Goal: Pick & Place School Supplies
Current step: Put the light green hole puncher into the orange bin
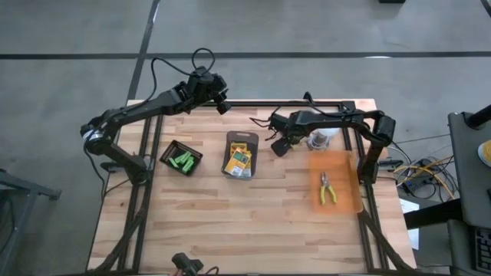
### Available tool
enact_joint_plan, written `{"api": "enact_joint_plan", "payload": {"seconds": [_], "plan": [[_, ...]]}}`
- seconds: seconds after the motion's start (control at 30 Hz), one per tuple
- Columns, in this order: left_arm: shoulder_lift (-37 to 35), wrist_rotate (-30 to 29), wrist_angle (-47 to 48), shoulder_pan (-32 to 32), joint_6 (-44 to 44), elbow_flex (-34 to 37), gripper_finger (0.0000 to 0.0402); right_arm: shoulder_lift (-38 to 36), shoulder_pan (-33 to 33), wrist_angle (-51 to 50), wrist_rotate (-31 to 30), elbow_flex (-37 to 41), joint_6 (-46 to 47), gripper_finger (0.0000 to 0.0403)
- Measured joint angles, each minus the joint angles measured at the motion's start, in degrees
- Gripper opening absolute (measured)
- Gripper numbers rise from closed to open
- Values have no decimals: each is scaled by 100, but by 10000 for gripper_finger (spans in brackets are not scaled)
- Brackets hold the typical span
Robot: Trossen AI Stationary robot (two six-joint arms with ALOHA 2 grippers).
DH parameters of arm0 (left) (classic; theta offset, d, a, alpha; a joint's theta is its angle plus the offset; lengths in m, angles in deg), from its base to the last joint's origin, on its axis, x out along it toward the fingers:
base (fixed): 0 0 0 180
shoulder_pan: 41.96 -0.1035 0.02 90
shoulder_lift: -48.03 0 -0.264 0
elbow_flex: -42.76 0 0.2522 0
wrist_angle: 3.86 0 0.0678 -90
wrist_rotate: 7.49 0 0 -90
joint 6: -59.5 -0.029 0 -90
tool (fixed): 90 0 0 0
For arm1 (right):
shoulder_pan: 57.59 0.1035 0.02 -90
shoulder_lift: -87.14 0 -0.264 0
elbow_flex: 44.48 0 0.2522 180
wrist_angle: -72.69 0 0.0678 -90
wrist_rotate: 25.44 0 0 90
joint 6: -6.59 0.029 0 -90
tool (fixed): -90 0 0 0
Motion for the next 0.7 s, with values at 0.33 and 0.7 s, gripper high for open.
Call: {"api": "enact_joint_plan", "payload": {"seconds": [0.33,0.7], "plan": [[0,0,-2,0,0,0,168,0,0,631,129,483,-23,157],[0,1,0,-1,10,0,168,-12,-4,880,437,730,-23,128]]}}
